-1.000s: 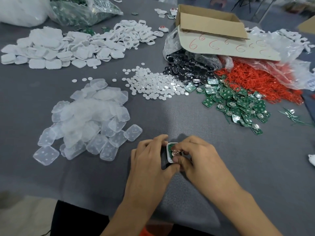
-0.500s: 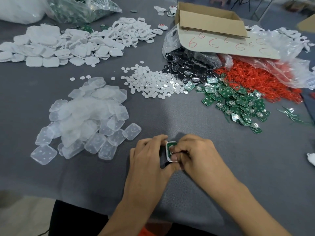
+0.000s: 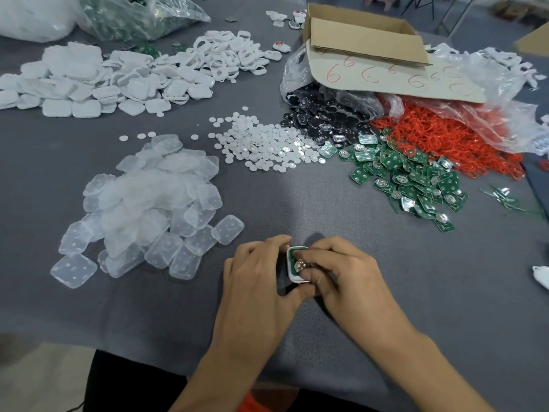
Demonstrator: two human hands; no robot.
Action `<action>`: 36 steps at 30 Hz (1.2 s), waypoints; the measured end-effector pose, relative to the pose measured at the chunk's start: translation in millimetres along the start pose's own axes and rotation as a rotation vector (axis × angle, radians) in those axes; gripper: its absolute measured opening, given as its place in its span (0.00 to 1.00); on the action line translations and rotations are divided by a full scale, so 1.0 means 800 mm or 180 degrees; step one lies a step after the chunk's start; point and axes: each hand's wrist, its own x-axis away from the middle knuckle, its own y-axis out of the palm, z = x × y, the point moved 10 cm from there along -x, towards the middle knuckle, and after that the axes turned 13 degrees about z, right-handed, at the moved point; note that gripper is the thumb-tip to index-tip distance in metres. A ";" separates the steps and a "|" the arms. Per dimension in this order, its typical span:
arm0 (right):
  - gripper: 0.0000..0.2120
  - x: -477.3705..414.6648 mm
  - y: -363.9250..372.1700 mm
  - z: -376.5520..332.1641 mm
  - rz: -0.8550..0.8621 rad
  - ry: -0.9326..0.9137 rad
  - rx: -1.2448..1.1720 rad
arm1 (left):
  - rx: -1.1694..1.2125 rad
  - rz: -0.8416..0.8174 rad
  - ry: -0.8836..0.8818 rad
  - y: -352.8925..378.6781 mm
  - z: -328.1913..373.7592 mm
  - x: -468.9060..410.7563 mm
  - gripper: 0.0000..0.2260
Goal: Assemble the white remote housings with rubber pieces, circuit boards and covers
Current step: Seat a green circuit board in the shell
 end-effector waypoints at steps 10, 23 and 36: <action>0.14 -0.032 -0.009 -0.020 0.0363 0.0164 -0.0426 | 0.1156 0.0653 -0.0673 -0.046 -0.014 -0.014 0.22; 0.13 -0.297 0.230 -0.130 -0.0315 -0.0275 0.0237 | -0.0895 0.0956 -0.0839 -0.141 -0.159 -0.307 0.13; 0.11 -0.397 0.315 -0.087 -0.0152 -0.0095 -0.0158 | -0.0826 0.0632 -0.0603 -0.117 -0.246 -0.396 0.07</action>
